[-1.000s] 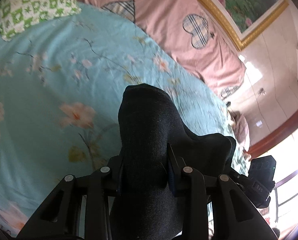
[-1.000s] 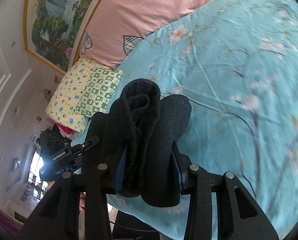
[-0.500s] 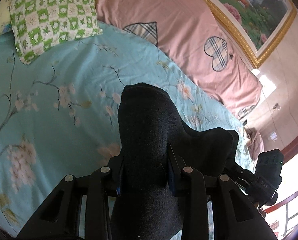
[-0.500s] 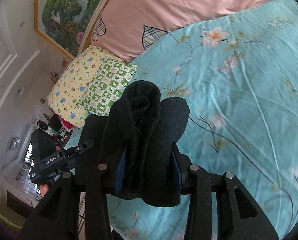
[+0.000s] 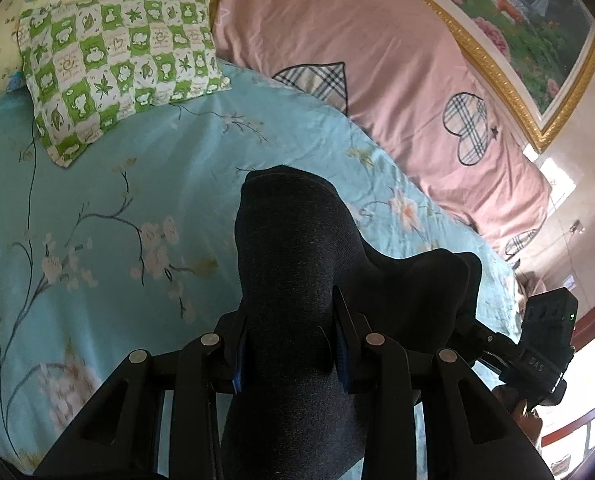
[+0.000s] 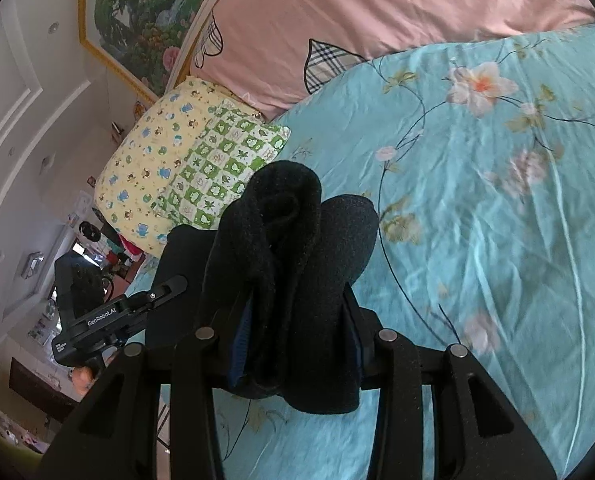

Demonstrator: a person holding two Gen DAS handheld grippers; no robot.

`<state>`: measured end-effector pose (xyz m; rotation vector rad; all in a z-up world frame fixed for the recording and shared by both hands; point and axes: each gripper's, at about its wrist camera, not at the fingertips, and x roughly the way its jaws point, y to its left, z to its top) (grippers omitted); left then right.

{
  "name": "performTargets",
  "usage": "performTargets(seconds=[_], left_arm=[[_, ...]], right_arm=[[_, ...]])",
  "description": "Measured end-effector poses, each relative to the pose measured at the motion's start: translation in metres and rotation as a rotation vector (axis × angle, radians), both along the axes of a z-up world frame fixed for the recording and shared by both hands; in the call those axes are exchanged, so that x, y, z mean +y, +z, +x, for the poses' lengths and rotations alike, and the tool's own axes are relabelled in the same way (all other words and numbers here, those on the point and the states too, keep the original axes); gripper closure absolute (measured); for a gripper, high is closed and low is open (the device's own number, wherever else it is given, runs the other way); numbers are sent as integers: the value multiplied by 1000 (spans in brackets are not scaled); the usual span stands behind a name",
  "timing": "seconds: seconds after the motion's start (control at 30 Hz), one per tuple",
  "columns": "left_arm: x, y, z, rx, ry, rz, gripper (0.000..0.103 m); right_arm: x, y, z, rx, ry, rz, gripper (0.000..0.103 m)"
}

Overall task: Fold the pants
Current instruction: 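Open both grippers and lift them away from the folded pants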

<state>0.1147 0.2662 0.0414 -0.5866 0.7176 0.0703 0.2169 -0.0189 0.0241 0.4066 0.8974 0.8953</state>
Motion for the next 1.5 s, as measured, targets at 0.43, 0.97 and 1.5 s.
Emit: performTargets(seconds=[0.43, 0.97, 1.5], left_arm=[[18, -33, 17, 57, 18, -3, 66], [1, -39, -15, 107, 75, 114, 42], [-38, -23, -76, 93, 89, 332, 31]], right_arm=[[21, -33, 28, 26, 21, -72, 57], [2, -29, 5, -123, -34, -183, 50], [17, -3, -66, -375, 10, -262, 22]])
